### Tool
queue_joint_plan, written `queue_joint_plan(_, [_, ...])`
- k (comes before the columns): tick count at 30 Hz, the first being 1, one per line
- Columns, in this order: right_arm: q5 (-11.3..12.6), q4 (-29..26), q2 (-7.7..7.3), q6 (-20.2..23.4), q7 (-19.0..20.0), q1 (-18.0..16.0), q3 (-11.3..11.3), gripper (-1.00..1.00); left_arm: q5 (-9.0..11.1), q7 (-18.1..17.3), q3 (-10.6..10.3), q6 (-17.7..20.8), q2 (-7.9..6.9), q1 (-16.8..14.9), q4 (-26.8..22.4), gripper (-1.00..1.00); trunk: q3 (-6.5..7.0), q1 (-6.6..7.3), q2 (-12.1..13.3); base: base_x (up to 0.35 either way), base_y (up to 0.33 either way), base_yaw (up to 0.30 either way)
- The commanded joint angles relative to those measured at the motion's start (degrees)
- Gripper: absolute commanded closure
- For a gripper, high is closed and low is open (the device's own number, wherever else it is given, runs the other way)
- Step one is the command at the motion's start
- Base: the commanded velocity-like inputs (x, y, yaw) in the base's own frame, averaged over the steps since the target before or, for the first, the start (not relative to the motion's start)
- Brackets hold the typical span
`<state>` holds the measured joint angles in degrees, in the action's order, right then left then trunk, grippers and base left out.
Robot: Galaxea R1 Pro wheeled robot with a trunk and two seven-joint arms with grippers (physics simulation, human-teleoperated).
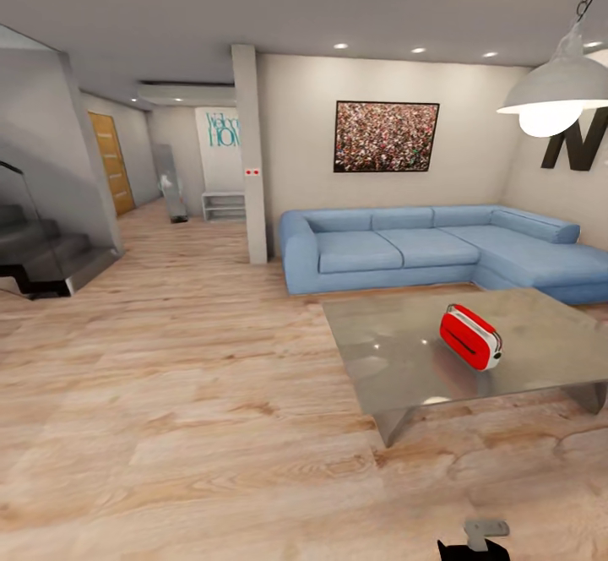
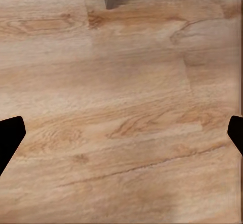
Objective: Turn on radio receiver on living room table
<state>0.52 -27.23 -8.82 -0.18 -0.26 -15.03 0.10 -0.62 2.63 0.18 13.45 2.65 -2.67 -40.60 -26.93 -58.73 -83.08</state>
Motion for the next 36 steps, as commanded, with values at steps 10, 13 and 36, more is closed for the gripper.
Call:
queue_joint_plan(10, [-0.1,0.0,-0.04,0.0,0.0,0.0,0.0,-1.00,0.0,0.5,0.0,0.0,-0.02,0.0,0.0,-1.00,0.00,0.00,0.0,0.240,-0.256,0.000])
queue_joint_plan(13, [-0.1,0.0,-0.01,0.0,0.0,0.0,0.0,-1.00,0.0,1.3,0.0,0.0,0.04,0.0,0.0,-1.00,0.00,0.00,0.0,0.205,-0.285,0.000])
queue_joint_plan(36, [-0.1,0.0,0.00,0.0,0.0,0.0,0.0,-1.00,0.1,2.0,0.0,0.0,-0.06,0.0,0.0,-1.00,0.00,0.00,0.0,0.075,-0.324,0.000])
